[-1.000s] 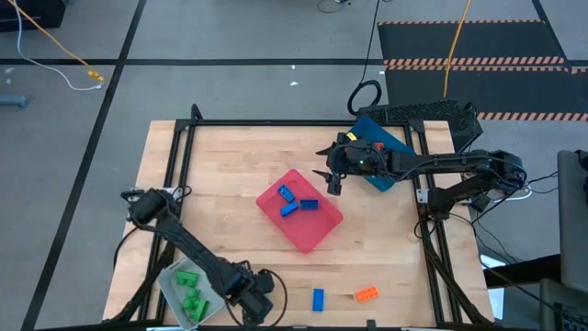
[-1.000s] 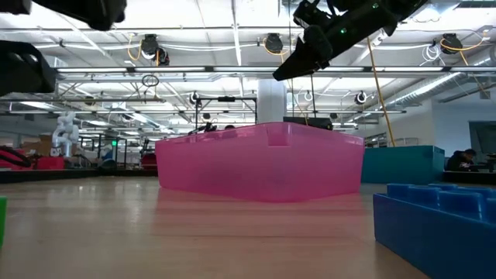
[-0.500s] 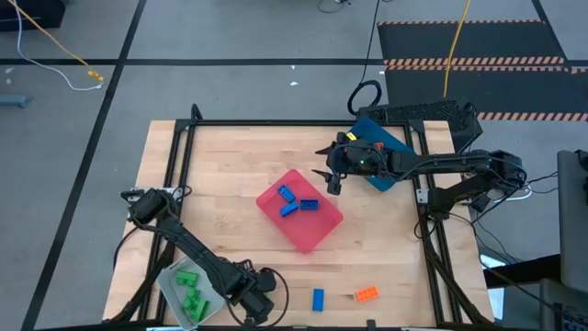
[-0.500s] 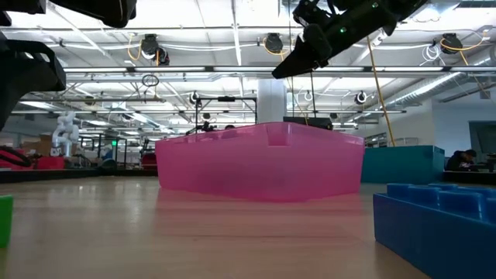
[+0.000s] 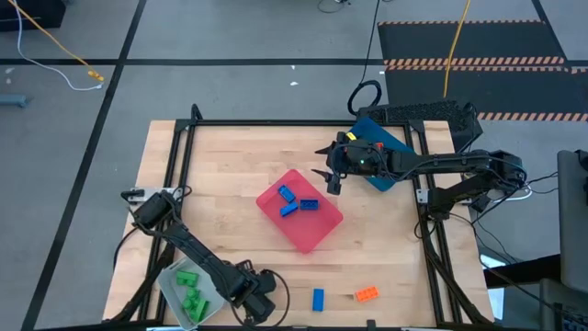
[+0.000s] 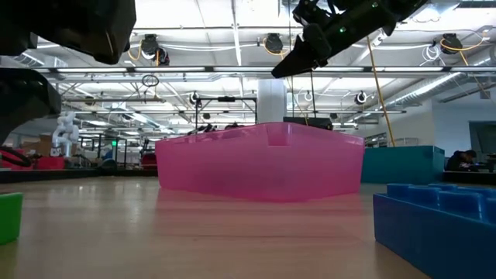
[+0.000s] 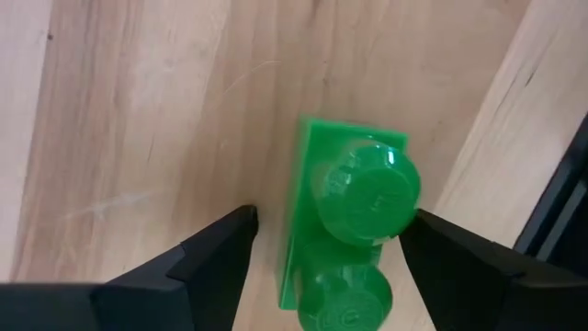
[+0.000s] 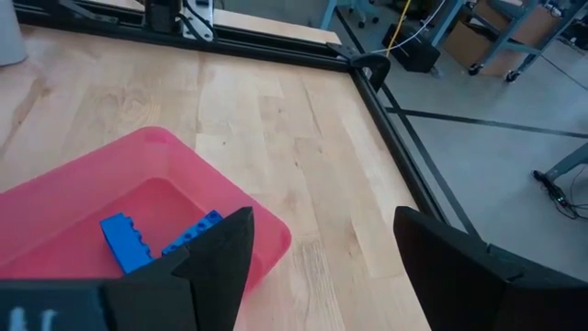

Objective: Sort & place blocks by color
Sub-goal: Put the green game piece into the gray bin, then put the orange game piece into the blue bin

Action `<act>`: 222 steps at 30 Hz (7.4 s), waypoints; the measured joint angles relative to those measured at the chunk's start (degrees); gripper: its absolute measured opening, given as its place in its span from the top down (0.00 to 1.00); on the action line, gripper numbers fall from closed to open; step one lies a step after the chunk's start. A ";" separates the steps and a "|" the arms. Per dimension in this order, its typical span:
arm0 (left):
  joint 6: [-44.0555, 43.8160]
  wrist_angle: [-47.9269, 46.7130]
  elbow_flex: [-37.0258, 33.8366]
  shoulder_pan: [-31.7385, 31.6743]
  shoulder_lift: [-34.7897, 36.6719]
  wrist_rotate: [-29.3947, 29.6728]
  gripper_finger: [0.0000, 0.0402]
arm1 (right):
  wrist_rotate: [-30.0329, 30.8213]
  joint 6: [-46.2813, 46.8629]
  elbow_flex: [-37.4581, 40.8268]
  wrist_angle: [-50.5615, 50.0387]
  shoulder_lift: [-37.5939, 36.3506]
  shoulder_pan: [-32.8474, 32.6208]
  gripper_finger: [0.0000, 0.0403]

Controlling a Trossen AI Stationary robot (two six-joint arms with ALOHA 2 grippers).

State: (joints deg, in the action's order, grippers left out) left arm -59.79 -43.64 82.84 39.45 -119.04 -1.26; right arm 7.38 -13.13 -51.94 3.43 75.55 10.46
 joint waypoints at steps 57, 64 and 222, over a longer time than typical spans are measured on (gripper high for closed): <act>-18.81 -40.28 5.43 12.83 14.40 -6.72 0.25 | 0.02 0.41 0.00 1.48 0.00 0.01 0.36; -10.57 -43.36 5.43 6.85 16.97 5.70 0.32 | 0.02 0.42 -0.02 -0.33 -0.04 0.00 0.36; 65.64 58.89 -32.82 -46.49 41.62 0.15 0.62 | 30.48 27.11 6.49 -45.47 -15.44 -8.92 0.67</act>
State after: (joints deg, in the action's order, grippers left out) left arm 5.85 15.25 50.03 -7.03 -77.43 -1.10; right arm 37.86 13.99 -45.45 -42.04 60.11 1.54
